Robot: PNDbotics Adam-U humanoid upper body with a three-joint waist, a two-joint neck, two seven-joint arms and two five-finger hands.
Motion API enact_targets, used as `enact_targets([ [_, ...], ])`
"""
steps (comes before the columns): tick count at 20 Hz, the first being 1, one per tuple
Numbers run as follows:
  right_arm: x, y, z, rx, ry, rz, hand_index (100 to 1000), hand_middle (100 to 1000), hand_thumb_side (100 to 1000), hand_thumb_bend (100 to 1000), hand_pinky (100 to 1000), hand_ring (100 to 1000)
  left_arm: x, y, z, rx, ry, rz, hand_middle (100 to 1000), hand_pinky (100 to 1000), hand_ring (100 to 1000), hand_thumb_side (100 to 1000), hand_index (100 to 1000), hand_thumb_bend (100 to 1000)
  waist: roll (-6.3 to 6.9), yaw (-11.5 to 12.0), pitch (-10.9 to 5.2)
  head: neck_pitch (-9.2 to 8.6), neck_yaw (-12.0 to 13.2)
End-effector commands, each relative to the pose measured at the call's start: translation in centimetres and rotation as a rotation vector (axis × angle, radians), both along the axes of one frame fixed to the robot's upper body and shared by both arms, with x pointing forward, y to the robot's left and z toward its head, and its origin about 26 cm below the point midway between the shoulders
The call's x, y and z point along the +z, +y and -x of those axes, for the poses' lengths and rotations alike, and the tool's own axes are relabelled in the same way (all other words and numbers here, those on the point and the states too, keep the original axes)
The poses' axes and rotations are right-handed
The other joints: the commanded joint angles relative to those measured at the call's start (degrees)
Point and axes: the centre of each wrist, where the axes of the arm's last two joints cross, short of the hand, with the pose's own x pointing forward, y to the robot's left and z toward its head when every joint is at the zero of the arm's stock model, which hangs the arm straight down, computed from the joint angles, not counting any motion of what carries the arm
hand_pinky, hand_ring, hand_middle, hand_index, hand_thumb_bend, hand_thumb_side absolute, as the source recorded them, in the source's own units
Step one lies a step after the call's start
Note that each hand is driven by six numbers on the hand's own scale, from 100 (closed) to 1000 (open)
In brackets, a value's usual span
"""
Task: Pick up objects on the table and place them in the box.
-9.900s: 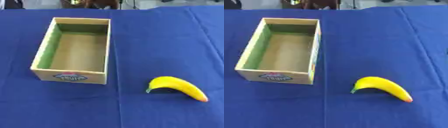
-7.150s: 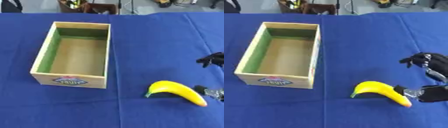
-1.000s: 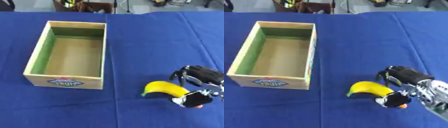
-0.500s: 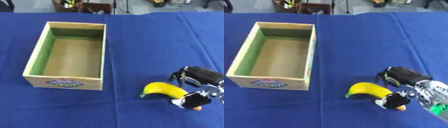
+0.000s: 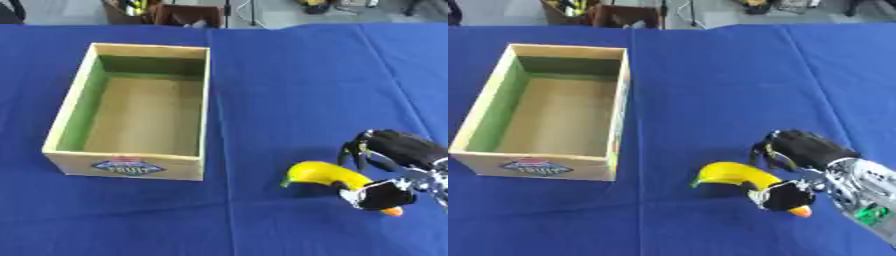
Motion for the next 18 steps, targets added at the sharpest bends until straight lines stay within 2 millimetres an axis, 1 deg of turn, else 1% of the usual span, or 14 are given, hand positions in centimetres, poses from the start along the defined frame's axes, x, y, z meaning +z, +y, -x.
enact_targets([
  [1,0.82,-0.37,0.20,-0.001,-0.039,0.021,799,454,470,226,742,777,0.87,-0.01,0.23,-0.009,-0.026,-0.022,773,550,709,1000,901,100,-0.06,-0.03,-0.90,-0.57,-0.16],
  [4,0.71,-0.37,0.24,0.000,-0.033,0.020,795,454,465,231,742,777,0.85,-0.03,0.23,-0.011,-0.025,-0.024,773,550,709,1000,901,100,-0.05,0.01,-0.85,-0.65,-0.26],
  [6,0.62,-0.37,0.20,0.000,-0.027,0.022,798,458,461,270,744,779,0.85,-0.05,0.23,-0.012,-0.024,-0.025,773,550,709,1000,900,100,-0.05,0.08,-0.81,-0.65,-0.31],
  [8,0.44,-0.40,0.14,0.001,-0.015,0.026,820,479,462,322,754,792,0.86,-0.06,0.23,-0.013,-0.024,-0.025,773,551,710,1000,900,100,-0.04,0.21,-0.74,-0.67,-0.38],
  [11,0.32,-0.42,0.02,0.002,-0.005,0.032,820,503,458,320,755,797,0.85,-0.05,0.23,-0.014,-0.024,-0.024,772,550,709,1000,899,100,-0.03,0.27,-0.64,-0.70,-0.41],
  [14,0.23,-0.51,-0.10,-0.003,-0.005,0.033,821,552,460,312,757,807,0.87,-0.05,0.22,-0.015,-0.025,-0.024,771,550,709,1000,897,100,-0.04,0.26,-0.59,-0.73,-0.40],
  [18,0.08,-0.64,-0.18,-0.007,-0.001,0.029,820,573,462,302,754,808,0.88,-0.03,0.23,-0.015,-0.025,-0.024,771,550,710,1000,896,100,-0.05,0.27,-0.55,-0.80,-0.45],
])
